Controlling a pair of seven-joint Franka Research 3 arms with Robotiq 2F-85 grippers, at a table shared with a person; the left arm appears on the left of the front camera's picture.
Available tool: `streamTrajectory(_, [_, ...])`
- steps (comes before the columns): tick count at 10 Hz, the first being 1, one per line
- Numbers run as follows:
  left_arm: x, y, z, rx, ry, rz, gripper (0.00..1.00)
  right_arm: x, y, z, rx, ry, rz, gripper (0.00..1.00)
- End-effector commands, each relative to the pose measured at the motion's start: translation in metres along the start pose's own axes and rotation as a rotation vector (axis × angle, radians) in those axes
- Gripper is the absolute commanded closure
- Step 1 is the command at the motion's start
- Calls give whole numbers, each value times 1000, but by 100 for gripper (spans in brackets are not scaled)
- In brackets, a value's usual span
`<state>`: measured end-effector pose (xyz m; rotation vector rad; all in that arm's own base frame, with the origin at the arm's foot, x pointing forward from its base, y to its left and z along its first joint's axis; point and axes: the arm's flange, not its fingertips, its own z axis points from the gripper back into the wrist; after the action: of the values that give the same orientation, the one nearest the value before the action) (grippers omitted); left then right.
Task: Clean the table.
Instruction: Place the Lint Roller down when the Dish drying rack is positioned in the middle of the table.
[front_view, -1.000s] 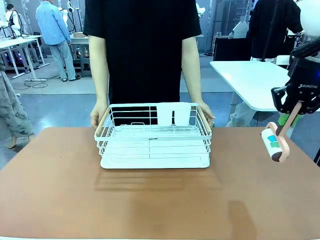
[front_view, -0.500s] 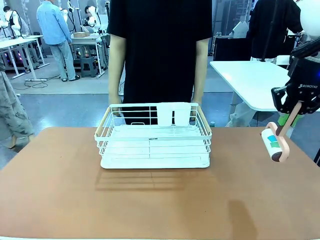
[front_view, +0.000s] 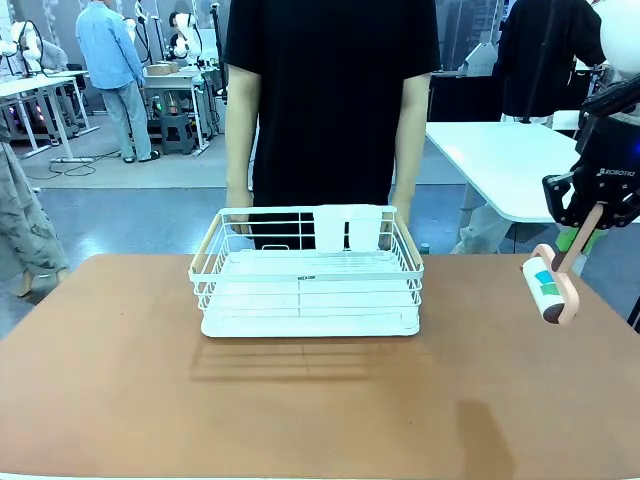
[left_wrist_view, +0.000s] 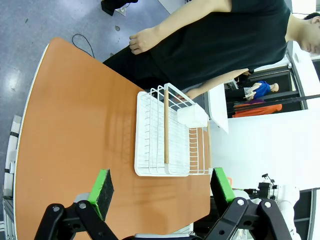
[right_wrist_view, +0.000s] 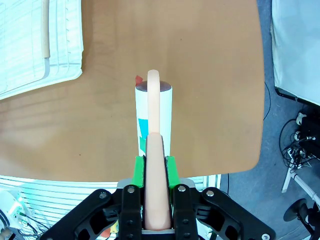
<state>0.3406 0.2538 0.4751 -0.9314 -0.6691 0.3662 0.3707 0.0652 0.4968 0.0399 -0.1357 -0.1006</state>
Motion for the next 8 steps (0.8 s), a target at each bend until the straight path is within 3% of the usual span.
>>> streamTrajectory(1, [1,0,3,-31,-12,1,0,1,4,2,3,6,-26,79])
streamTrajectory(5, [1,0,3,-31,-12,1,0,0,0,0,0,0,0,79])
streamTrajectory(6, [1,0,3,-31,-12,1,0,16,15,4,-23,11,-269,79])
streamTrajectory(8, [1,0,3,-31,-12,1,0,28,29,5,-49,27,-585,79])
